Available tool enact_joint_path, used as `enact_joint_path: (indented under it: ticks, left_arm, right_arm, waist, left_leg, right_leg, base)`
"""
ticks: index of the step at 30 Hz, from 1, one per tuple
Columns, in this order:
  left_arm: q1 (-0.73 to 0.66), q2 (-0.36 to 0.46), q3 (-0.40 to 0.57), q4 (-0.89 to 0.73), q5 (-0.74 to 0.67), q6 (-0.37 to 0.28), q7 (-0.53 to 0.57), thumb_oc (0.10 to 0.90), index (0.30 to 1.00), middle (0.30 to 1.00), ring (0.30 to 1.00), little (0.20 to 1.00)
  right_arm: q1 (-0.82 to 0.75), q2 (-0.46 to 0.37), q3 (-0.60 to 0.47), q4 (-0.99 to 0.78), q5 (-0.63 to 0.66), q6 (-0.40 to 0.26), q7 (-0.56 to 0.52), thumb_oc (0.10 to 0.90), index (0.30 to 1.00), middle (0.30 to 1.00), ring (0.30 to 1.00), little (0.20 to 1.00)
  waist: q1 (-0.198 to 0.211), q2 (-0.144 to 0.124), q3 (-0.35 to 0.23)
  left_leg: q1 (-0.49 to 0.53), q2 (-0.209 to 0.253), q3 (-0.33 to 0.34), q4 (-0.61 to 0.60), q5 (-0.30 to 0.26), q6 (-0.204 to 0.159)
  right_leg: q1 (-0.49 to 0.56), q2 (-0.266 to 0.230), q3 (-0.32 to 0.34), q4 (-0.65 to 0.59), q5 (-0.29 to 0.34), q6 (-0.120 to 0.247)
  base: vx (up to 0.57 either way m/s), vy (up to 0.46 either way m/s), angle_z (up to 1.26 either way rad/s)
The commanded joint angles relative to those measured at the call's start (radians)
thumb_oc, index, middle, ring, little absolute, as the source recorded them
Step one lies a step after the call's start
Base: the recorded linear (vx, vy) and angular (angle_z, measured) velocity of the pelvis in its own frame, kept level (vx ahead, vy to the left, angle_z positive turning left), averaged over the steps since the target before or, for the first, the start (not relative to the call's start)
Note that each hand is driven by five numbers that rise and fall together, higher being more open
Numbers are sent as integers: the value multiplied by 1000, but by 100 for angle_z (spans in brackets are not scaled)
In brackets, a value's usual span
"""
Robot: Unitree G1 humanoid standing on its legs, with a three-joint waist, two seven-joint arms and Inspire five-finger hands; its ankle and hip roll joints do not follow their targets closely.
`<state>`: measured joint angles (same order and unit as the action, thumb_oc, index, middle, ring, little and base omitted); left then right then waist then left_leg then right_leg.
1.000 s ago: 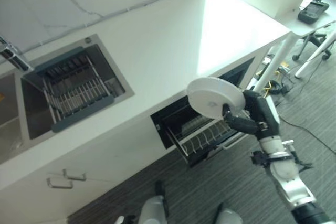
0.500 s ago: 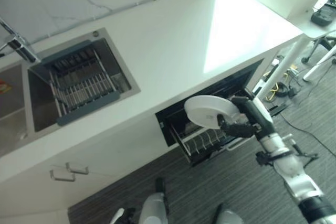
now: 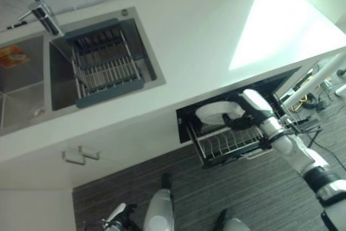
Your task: Place the dishes in the dishwasher.
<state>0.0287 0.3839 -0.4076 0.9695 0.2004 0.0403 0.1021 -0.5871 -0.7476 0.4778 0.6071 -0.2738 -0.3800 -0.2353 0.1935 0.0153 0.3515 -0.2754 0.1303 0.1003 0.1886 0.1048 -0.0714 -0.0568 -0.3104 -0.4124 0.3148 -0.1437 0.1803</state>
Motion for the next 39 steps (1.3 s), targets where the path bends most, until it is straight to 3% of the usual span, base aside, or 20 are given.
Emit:
enact_joint_path:
  ticks: [1, 6, 15, 20, 26, 29, 39]
  left_arm:
    - [-37, 19, -34, 7, -41, -15, 27, 800, 900, 900, 900, 900]
    - [-58, 12, -42, 23, -89, -32, 44, 800, 900, 900, 900, 900]
    - [-86, -9, -33, 52, -131, -37, 66, 800, 900, 900, 900, 900]
    - [-108, -28, -40, 65, -166, -62, 84, 800, 900, 900, 900, 900]
    - [-127, -52, -51, 61, -200, -75, 99, 800, 900, 900, 900, 900]
    - [-130, -59, -55, 56, -228, -85, 106, 800, 900, 900, 900, 900]
    - [-137, -59, -64, 22, -281, -71, 119, 800, 900, 900, 900, 900]
  right_arm:
    - [-176, -28, -14, 2, -18, 40, -156, 400, 300, 300, 300, 300]
    - [-238, -28, -8, 115, 1, 156, -307, 400, 300, 300, 300, 300]
    - [-221, -16, -29, 143, -59, 221, -429, 400, 300, 300, 300, 300]
    - [-260, 20, 12, 183, -109, 317, -572, 400, 300, 300, 300, 300]
    - [-285, 83, 34, 215, -138, 420, -638, 400, 300, 300, 300, 300]
    - [-318, 109, 55, 249, -131, 509, -641, 400, 300, 300, 300, 300]
    - [-360, 161, 80, 316, -117, 692, -658, 400, 300, 300, 300, 300]
  waist:
    - [7, 10, -18]
    - [20, 21, 14]
    - [31, 55, 70]
    - [43, 72, 122]
    - [44, 82, 168]
    - [51, 84, 169]
    - [65, 68, 169]
  left_leg:
    - [41, 4, -13, 111, -192, -7]
    - [17, 0, -28, 111, -182, -2]
    - [35, -11, -72, 111, -180, 17]
    - [30, -35, -79, 111, -167, 36]
    - [12, -52, -77, 111, -156, 51]
    - [-28, -55, -70, 111, -148, 56]
    - [-114, -57, -54, 141, -146, 74]
  right_leg:
    - [-64, 50, 20, -15, 53, -18]
    - [-78, 57, 14, -15, 58, -27]
    - [-47, 85, 19, -15, 44, -47]
    - [-95, 56, 24, 88, 8, -63]
    - [-148, 42, 46, 158, -11, -79]
    - [-194, 38, 50, 171, -6, -78]
    - [-289, 23, 65, 240, -13, -88]
  base:
    - [-85, 19, 16]
    - [-48, 34, 10]
    - [9, 43, 3]
    - [-53, 35, -2]
    - [-58, 40, -9]
    - [-73, 49, -3]
    - [-14, 29, 0]
